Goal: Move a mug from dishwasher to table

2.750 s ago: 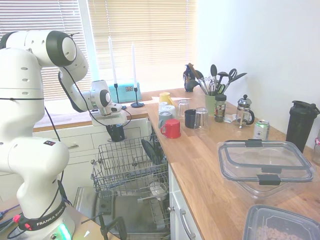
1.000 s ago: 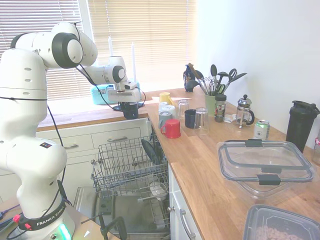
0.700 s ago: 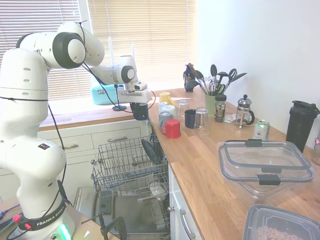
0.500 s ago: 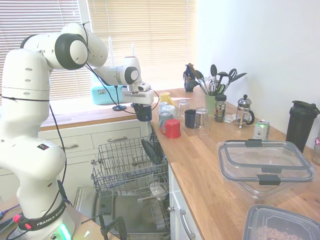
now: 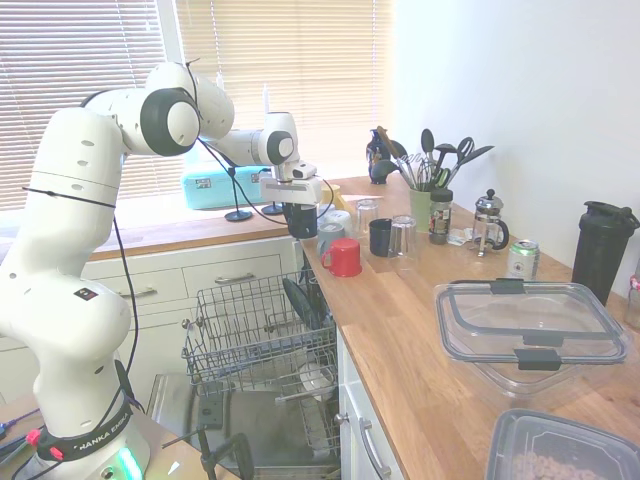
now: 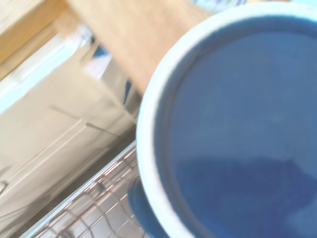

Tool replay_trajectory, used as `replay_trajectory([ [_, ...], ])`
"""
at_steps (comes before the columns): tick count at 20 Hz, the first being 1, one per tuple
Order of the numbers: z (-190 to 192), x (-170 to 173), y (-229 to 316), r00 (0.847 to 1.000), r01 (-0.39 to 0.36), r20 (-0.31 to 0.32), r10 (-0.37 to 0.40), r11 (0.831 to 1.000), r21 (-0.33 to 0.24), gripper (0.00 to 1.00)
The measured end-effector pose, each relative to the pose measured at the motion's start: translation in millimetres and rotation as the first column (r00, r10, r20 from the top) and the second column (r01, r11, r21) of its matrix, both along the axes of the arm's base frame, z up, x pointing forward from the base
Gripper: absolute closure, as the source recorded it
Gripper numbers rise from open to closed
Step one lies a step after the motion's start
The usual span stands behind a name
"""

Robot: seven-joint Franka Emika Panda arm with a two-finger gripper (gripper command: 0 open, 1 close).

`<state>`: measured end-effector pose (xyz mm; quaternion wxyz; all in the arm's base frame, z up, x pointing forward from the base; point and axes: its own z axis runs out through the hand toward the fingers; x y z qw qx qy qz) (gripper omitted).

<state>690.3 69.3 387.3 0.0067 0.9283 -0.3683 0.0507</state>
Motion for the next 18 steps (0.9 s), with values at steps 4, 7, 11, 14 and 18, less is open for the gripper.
replay_trajectory([
  [4, -4, 16, -14, 1.0, 0.008, -0.014, -0.007, 1.0, 0.012, 1.0],
  [7, -15, 22, -20, 1.0, 0.014, -0.027, -0.014, 1.0, 0.02, 1.0],
  [11, -23, 28, -38, 0.999, 0.03, -0.032, -0.03, 0.999, 0.023, 1.0],
  [14, -23, 30, -54, 0.998, 0.054, -0.035, -0.053, 0.998, 0.031, 0.0],
  [18, -22, 28, -56, 0.997, 0.045, -0.066, -0.043, 0.998, 0.041, 0.0],
])
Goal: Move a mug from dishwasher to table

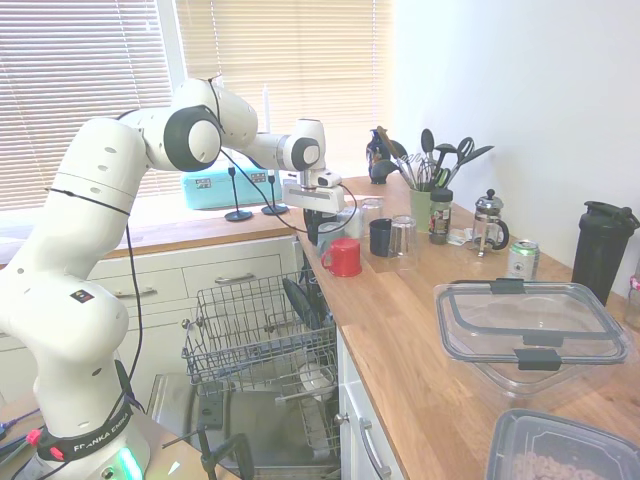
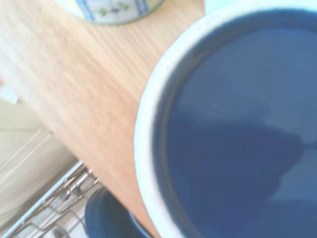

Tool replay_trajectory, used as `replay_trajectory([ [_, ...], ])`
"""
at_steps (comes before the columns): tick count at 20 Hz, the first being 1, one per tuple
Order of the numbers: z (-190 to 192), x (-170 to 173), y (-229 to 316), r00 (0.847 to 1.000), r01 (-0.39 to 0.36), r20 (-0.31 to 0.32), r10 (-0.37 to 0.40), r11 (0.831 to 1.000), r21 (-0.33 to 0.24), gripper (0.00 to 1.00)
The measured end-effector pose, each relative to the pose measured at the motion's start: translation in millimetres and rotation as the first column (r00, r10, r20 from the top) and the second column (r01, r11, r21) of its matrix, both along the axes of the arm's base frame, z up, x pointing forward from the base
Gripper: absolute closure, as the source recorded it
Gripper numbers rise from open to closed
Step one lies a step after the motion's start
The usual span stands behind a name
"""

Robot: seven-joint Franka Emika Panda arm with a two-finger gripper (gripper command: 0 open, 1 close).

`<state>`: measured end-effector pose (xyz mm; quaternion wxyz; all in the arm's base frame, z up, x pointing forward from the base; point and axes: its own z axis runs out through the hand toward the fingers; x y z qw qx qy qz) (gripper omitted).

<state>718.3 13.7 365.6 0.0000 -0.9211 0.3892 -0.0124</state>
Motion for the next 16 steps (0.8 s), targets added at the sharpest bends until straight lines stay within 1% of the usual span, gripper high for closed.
replay_trajectory([
  [6, -2, -1, 14, 1.0, -0.023, -0.005, 0.023, 1.0, 0.0, 0.0],
  [10, 3, 1, 17, 0.999, -0.027, 0.019, 0.027, 1.0, -0.002, 0.0],
  [13, 28, -4, 18, 0.998, -0.028, 0.064, 0.029, 1.0, -0.006, 0.0],
  [16, 62, -26, 32, 0.993, -0.034, 0.116, 0.036, 0.999, -0.019, 0.0],
])
